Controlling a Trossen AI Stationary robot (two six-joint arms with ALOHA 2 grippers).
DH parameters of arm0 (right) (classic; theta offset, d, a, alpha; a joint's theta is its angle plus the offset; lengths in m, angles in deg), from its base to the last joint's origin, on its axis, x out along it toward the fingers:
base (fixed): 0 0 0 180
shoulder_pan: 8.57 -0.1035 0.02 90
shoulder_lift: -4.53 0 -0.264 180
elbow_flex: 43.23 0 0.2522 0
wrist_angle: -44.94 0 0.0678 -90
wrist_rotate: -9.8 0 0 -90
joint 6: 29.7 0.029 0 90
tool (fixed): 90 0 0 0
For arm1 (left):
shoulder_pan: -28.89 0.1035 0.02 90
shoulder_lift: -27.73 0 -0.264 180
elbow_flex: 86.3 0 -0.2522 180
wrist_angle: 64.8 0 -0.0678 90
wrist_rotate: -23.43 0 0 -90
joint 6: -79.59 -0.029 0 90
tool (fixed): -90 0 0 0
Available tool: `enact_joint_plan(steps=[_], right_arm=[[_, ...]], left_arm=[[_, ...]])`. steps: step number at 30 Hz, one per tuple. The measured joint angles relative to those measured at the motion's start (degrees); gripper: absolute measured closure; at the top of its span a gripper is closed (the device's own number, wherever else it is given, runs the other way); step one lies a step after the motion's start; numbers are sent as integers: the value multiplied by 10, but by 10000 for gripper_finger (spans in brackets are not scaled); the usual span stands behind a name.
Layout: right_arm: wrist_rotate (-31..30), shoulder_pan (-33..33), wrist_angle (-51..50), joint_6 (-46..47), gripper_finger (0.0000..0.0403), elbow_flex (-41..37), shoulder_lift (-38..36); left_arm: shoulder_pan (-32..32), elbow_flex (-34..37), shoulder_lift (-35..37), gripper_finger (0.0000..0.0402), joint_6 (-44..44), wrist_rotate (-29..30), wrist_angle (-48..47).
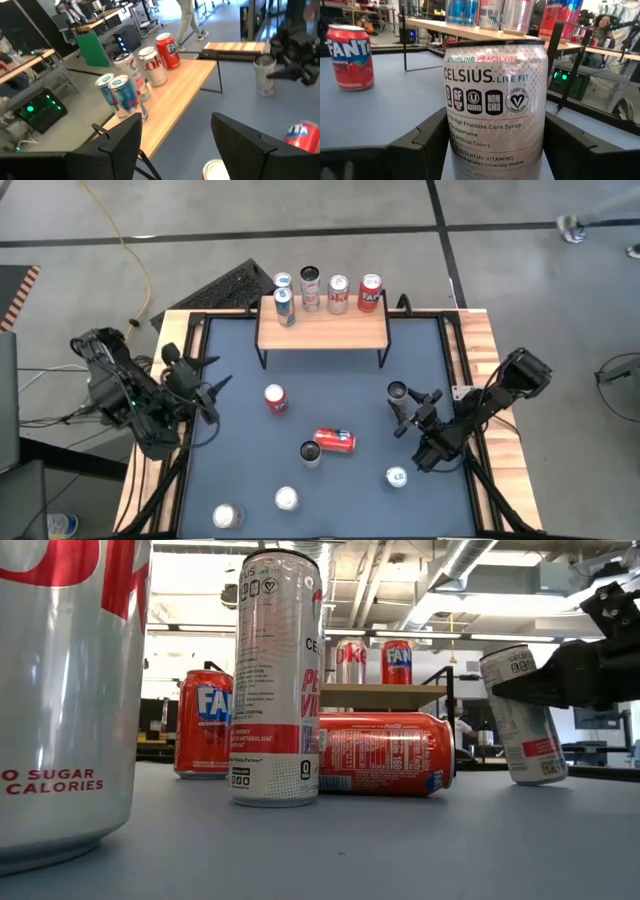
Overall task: Place canned beverage on shelf
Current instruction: Move the right pink soda can to the center of the table
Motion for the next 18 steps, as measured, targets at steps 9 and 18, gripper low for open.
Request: enact_joint_plan(steps=[9,18], right_arm=[[32,-6,-2,3,131,1,0],[73,-6,-61,-29,131,44,0]], left_arm=[[45,0,-60,135,-60,-43,20],[76,0,-93,123,-83,-31,25]])
